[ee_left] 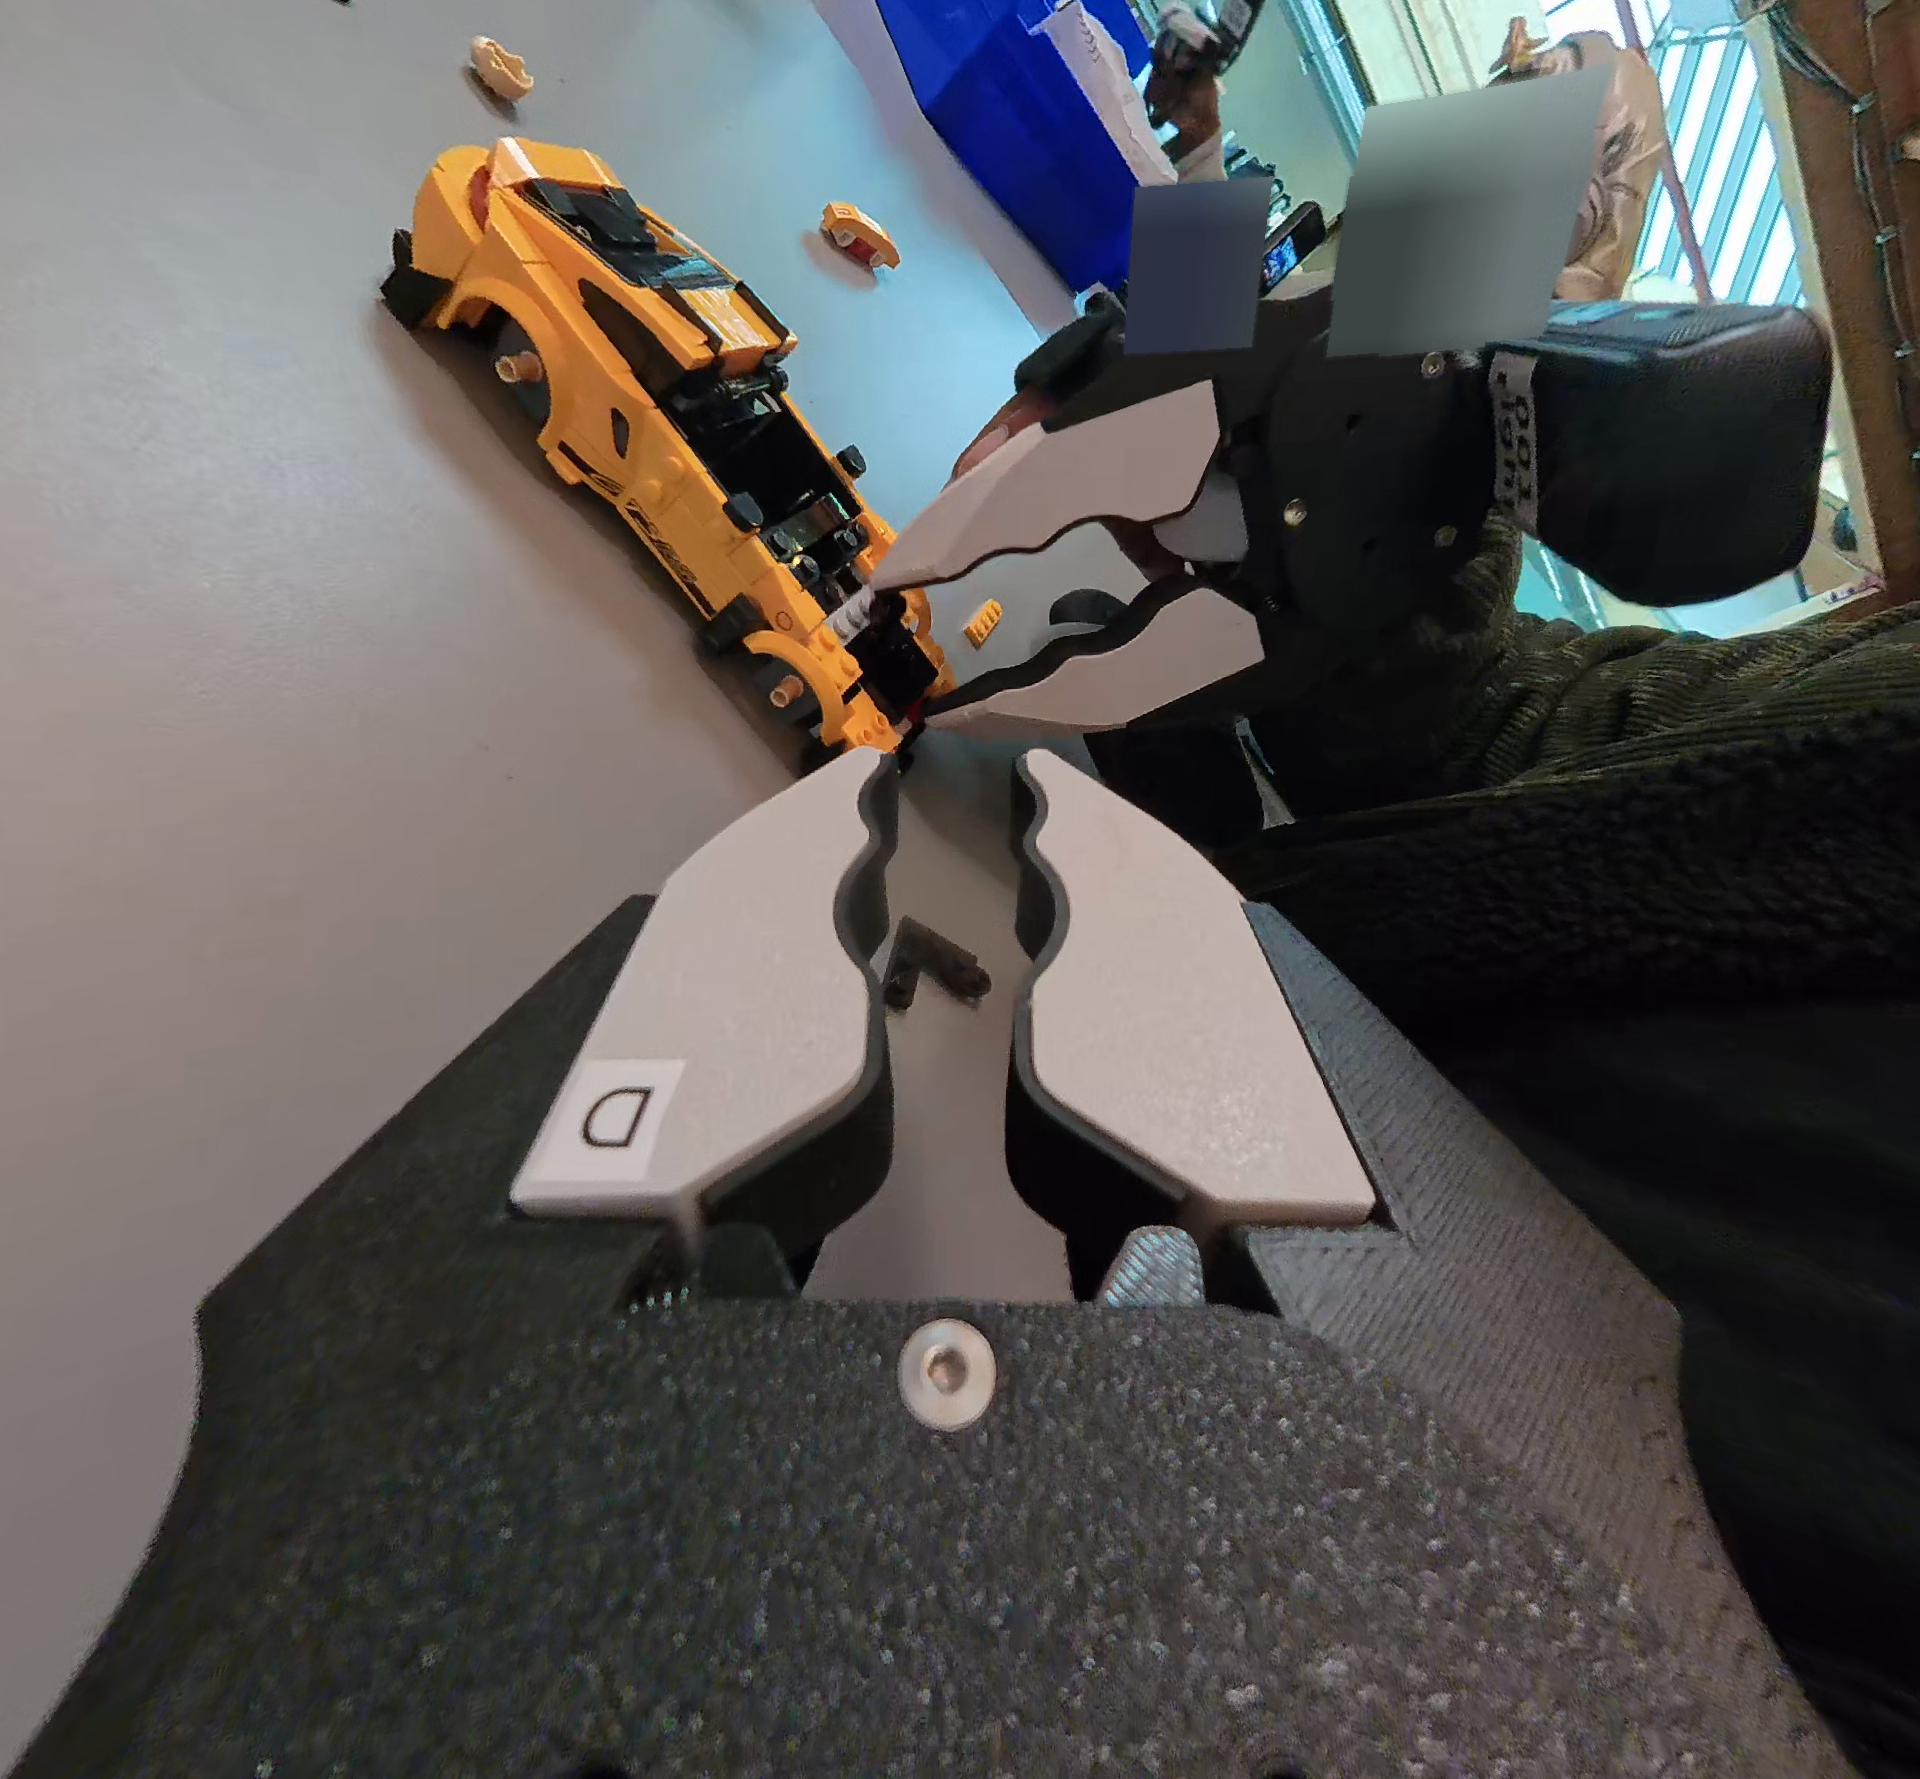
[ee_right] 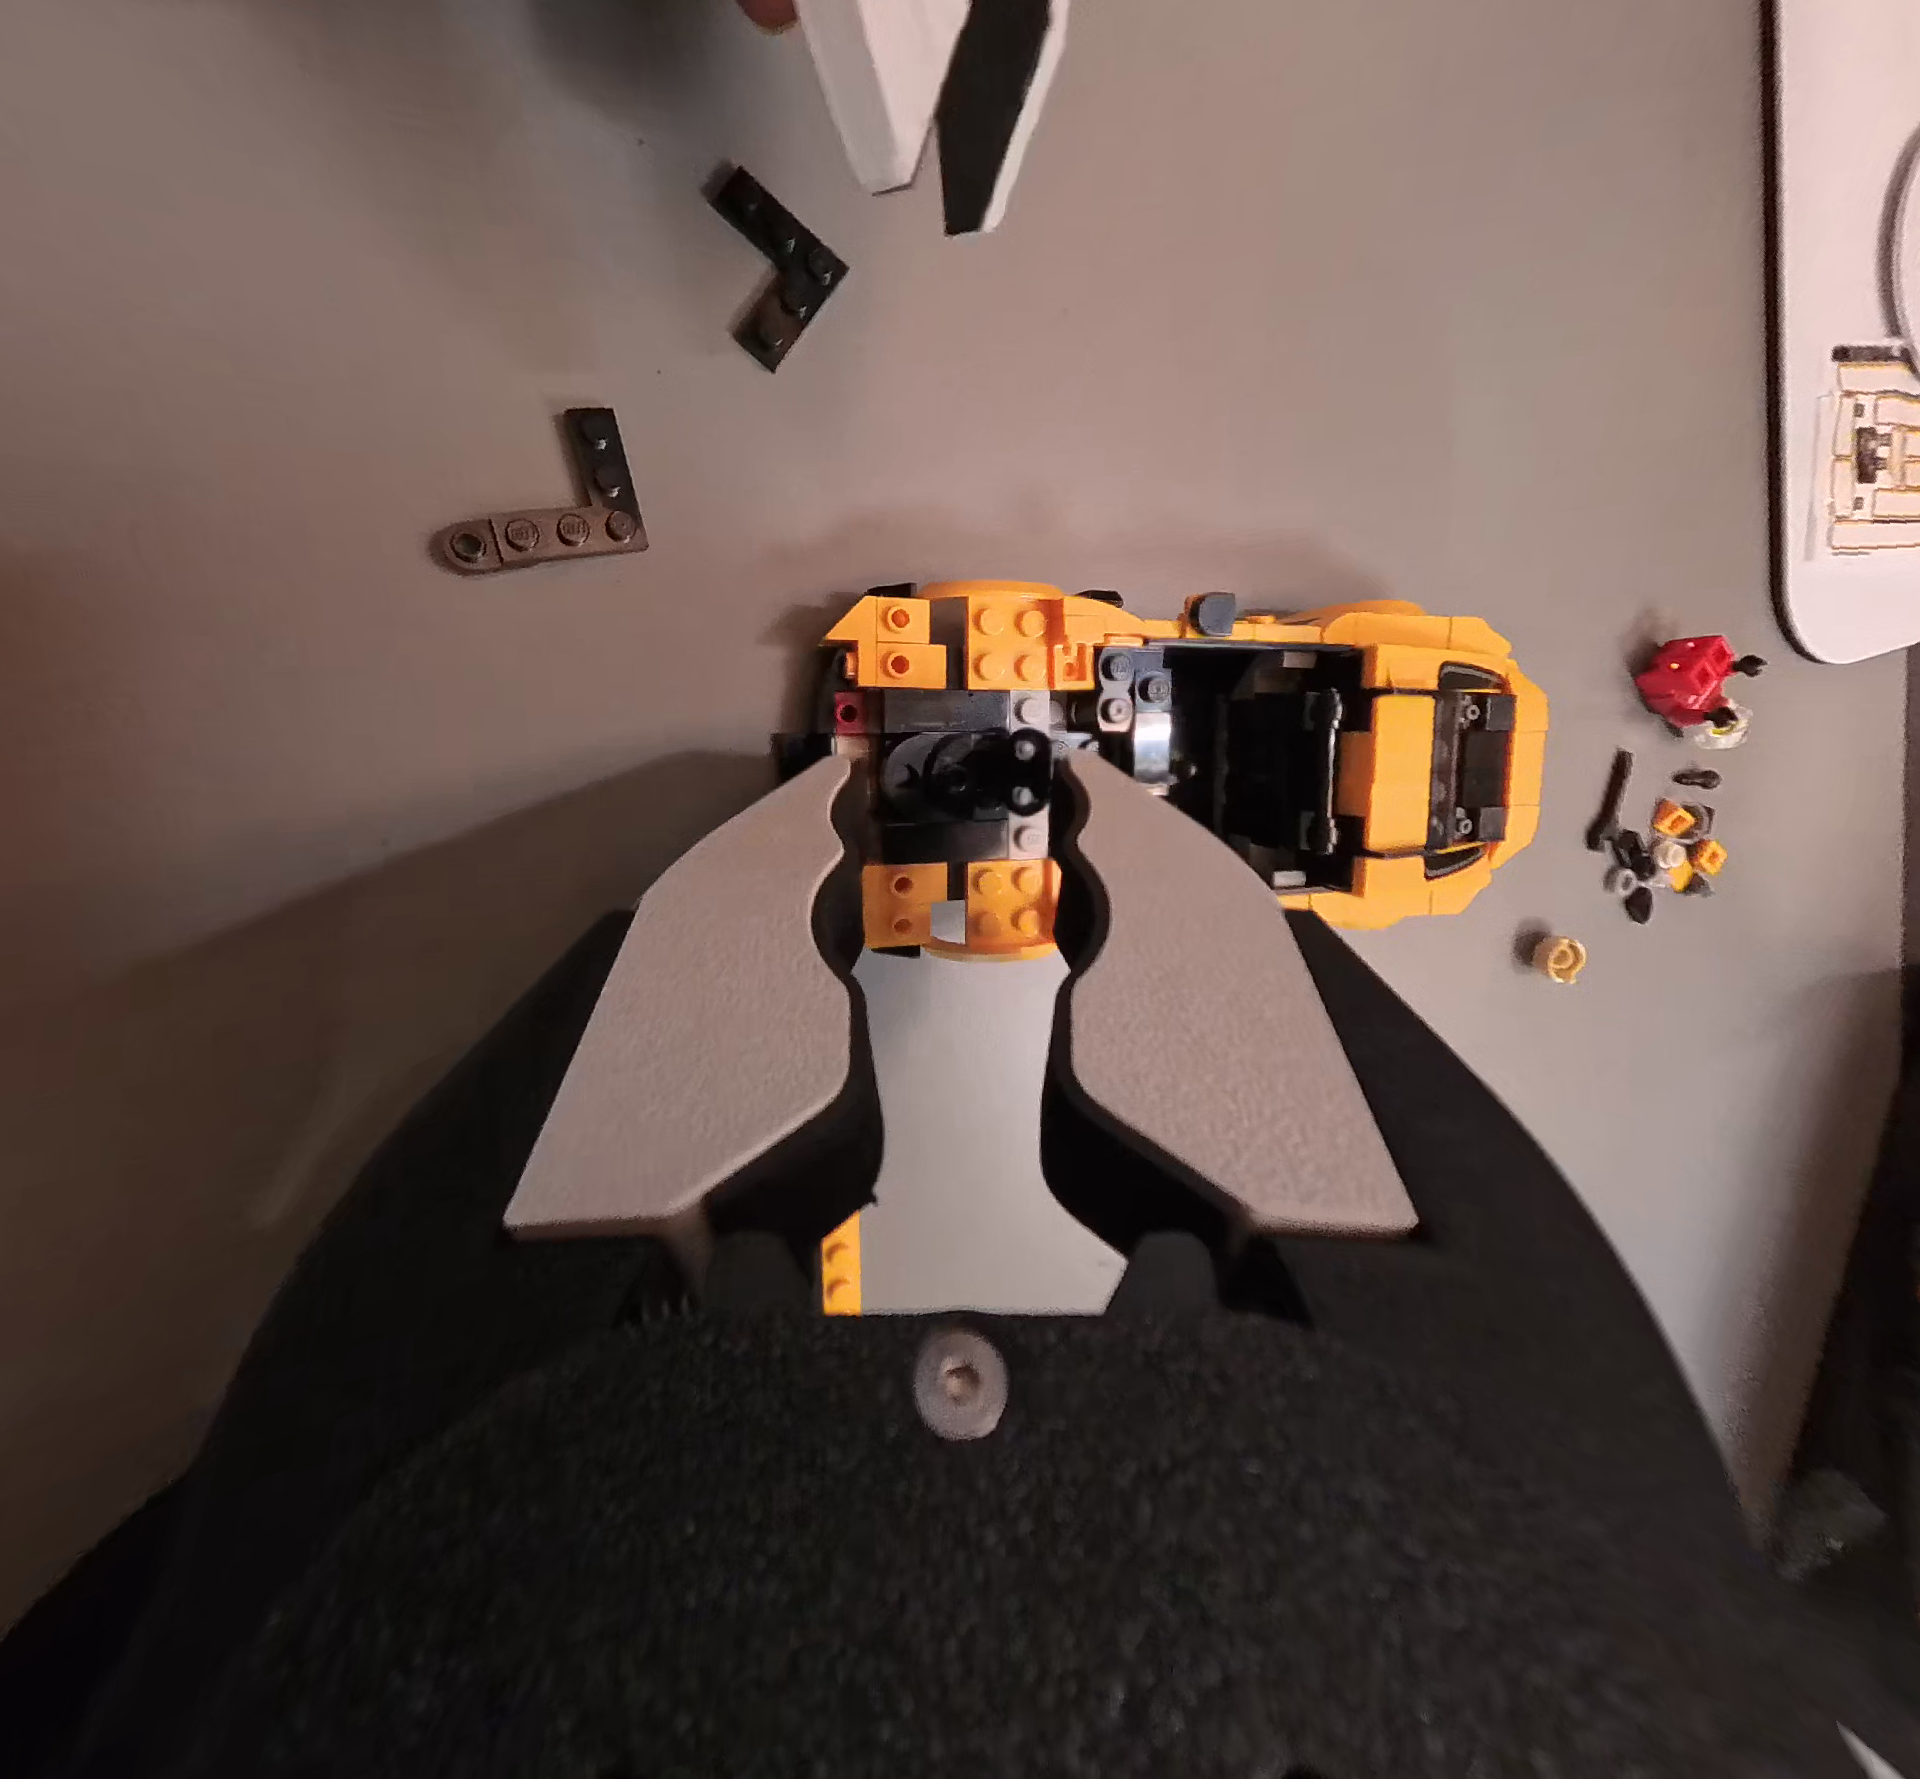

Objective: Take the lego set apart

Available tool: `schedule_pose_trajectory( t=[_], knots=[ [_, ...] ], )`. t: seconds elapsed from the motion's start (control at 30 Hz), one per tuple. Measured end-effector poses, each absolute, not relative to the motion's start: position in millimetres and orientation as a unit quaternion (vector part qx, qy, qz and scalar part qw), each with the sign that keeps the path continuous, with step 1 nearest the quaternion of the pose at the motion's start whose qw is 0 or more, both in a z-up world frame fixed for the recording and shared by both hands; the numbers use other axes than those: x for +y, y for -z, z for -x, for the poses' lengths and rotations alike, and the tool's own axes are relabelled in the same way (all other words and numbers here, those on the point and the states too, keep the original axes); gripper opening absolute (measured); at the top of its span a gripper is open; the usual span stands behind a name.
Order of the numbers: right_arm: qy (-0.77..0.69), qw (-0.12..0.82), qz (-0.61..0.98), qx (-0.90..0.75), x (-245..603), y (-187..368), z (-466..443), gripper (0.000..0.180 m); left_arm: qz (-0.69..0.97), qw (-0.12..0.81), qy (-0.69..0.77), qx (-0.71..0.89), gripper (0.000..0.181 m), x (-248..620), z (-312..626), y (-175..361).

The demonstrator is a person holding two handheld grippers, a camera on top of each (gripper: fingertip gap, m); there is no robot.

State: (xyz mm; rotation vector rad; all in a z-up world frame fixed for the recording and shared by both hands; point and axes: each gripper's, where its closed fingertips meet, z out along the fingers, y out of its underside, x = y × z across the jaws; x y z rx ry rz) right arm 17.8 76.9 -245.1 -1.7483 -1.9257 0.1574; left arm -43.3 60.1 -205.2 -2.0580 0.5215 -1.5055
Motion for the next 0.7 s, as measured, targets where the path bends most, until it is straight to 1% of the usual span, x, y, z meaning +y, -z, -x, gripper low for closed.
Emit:
schedule_pose_trajectory(
  t=[0.13,0.4,0.7],
  knots=[
    [-0.081,0.273,0.657,-0.698,77.1,243.2,-19.0,0.036,0.765,0.266,0.553,0.197,0.019,59.7,42.9,206.6],
    [-0.140,0.302,0.674,-0.659,80.5,234.9,-18.2,0.036,0.768,0.266,0.548,0.199,0.019,59.9,42.6,209.0],
    [-0.266,0.363,0.687,-0.570,97.8,209.2,-19.7,0.027,0.771,0.261,0.547,0.195,0.019,61.5,43.3,213.0]
  ],
)
